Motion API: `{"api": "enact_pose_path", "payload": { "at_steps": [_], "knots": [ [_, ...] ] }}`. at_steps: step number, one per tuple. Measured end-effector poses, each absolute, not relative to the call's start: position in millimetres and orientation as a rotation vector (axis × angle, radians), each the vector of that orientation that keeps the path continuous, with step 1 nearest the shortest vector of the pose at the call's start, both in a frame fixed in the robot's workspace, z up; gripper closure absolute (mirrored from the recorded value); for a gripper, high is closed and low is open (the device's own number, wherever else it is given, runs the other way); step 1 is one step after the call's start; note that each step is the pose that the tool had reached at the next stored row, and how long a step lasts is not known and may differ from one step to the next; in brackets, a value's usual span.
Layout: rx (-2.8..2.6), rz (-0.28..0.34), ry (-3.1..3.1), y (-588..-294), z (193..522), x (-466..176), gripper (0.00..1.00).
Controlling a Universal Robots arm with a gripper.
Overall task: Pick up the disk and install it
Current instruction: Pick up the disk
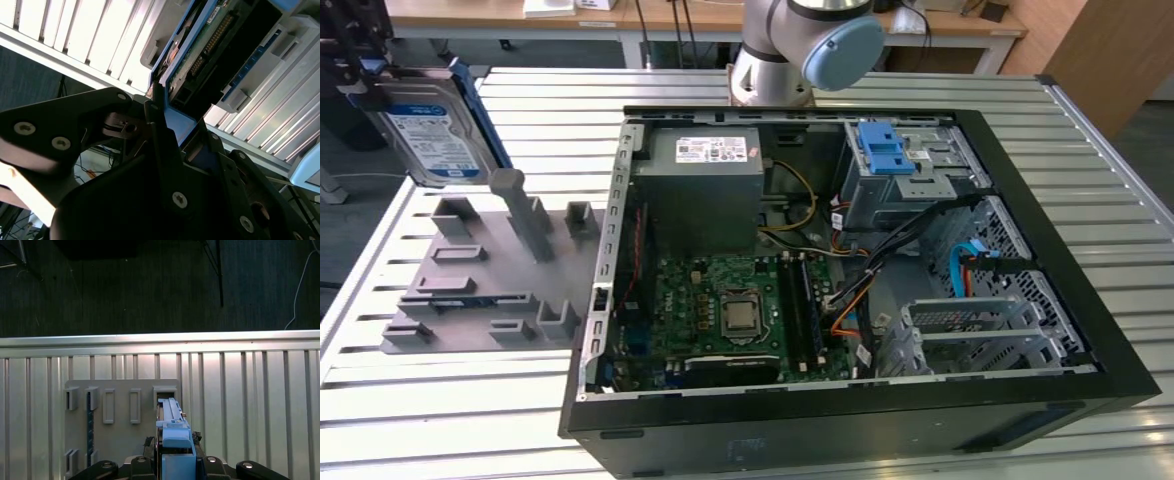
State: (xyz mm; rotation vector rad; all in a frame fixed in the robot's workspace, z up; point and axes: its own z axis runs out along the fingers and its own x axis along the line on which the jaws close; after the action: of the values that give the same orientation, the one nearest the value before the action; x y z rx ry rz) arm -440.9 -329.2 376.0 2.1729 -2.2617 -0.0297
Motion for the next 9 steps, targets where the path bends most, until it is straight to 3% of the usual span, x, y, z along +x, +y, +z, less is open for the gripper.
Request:
{"api": "enact_pose_path", "payload": {
  "at_steps": [9],
  "knots": [
    [2.173, -0.030, -2.262, -329.2, 377.1, -440.9, 0.64]
  ]
}}
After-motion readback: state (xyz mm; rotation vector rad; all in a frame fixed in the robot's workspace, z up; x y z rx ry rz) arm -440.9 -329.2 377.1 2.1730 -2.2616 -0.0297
